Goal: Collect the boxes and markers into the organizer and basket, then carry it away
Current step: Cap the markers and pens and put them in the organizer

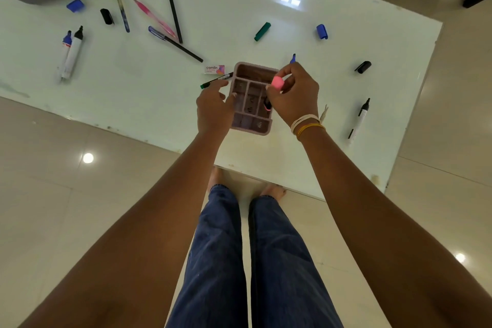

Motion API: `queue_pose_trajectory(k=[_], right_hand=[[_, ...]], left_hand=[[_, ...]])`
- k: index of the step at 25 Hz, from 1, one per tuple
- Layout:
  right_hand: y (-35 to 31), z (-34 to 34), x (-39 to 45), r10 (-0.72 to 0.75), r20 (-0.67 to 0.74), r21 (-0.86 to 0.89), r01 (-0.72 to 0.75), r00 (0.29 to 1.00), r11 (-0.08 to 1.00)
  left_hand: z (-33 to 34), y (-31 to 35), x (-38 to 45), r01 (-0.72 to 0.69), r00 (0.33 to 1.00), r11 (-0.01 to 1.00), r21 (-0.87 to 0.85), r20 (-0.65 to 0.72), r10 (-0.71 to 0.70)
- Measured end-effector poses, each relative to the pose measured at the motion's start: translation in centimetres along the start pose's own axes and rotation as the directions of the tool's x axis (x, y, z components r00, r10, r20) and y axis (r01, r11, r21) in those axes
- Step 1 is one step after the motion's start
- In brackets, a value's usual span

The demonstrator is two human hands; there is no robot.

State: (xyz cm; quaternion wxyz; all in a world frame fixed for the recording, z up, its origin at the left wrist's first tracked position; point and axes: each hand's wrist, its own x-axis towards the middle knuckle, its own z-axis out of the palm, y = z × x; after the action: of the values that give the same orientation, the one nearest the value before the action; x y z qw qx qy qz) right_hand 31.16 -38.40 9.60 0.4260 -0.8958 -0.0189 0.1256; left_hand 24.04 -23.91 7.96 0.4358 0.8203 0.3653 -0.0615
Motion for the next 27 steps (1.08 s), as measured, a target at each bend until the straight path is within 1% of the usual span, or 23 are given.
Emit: queue_pose_trajectory(k=[3,6,9,11,13,16,19,21,23,25,27], right_hand=[[1.1,0.8,-1.1,0.015,-0.009,-0.101,-0.016,1.000,0.995],[1.9,1.0,-1.5,0.065,-0.042,-0.169,-0.071,0.997,0.983],[2.1,0.7,-1.3,0.119,-0.010,-0.231,-0.118,0.993,0.966],[1.9,0.4,-1.2,0.142,0.002,-0.193,-0.139,0.990,0.971],[1.8,0.2,-0.9,0.190,-0.059,-0.094,-0.195,0.980,0.976],[2.4,-0.1,-0.5,0.312,-0.143,0.026,-0.311,0.939,0.950],[3.1,-0.2,-0.7,0.384,-0.129,0.044,-0.381,0.914,0.923],[2.7,0.1,-0.7,0.379,-0.111,0.047,-0.376,0.919,0.925],[1.5,0.8,-0.2,0.331,-0.113,0.066,-0.325,0.937,0.943],[-0.3,1.9,1.0,0.252,-0.116,0.068,-0.245,0.961,0.967],[-2.2,3.5,3.0,0.139,-0.089,0.022,-0.137,0.986,0.990]], left_hand=[[0.6,0.3,-0.4,0.006,1.000,0.999,-0.049,-0.017,-0.007],[1.2,0.6,-1.0,0.015,1.000,0.995,-0.102,-0.015,-0.016],[1.4,0.5,-1.2,0.060,0.998,0.982,-0.178,0.000,-0.061],[1.5,0.3,-1.3,0.095,0.995,0.972,-0.216,0.005,-0.096],[1.5,-0.1,-1.4,0.124,0.992,0.960,-0.250,-0.003,-0.129],[1.3,-0.8,-1.9,0.163,0.986,0.949,-0.271,0.003,-0.169],[1.2,-1.2,-2.0,0.210,0.978,0.930,-0.301,0.046,-0.206],[1.2,-1.2,-2.1,0.243,0.970,0.910,-0.335,0.065,-0.235],[1.1,-1.1,-2.2,0.269,0.962,0.891,-0.367,0.065,-0.264],[0.7,-1.2,-2.3,0.286,0.955,0.872,-0.398,0.047,-0.291],[0.0,-1.7,-2.4,0.302,0.948,0.865,-0.402,0.033,-0.315]])
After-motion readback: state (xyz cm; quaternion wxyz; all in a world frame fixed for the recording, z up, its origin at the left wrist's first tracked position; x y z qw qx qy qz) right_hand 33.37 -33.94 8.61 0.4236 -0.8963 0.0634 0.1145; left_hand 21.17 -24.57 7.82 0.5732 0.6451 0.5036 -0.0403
